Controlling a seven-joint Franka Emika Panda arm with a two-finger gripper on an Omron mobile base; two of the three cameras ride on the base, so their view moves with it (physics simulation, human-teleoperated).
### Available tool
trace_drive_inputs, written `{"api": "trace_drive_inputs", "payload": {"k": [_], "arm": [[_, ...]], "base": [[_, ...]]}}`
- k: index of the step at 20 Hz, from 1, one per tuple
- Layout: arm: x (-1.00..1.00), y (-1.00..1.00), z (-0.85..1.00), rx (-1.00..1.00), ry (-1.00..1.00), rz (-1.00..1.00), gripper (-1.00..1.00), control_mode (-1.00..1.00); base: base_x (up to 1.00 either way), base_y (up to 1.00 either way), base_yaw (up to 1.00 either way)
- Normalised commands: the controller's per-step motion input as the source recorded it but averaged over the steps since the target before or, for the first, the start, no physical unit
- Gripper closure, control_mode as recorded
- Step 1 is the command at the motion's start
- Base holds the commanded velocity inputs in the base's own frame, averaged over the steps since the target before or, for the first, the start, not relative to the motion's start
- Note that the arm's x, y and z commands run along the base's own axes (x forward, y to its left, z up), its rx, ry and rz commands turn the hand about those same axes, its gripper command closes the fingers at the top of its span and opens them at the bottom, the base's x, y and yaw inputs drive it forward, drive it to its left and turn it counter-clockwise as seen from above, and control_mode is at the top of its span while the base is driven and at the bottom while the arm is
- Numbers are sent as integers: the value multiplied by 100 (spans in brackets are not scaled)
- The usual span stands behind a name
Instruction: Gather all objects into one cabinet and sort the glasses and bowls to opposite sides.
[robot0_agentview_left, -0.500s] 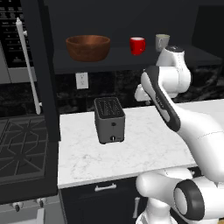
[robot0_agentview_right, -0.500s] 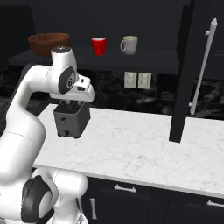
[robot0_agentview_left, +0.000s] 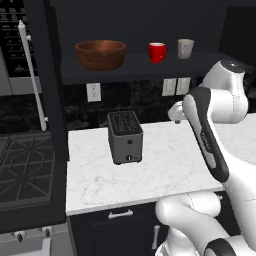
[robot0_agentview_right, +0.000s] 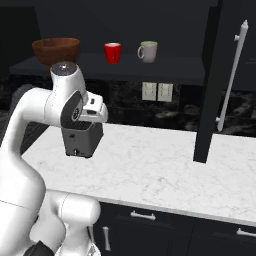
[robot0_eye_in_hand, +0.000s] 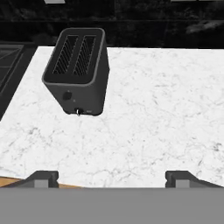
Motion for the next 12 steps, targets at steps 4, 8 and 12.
{"api": "trace_drive_inputs", "payload": {"k": [4,8,12], "arm": [[-100,-45,39,3,-26,7,-100,-100],[-100,-58,72,4,-15,7,-100,-100],[-85,-38,96,1,-7,7,-100,-100]], "base": [[0,0,0],[0,0,0],[0,0,0]]}}
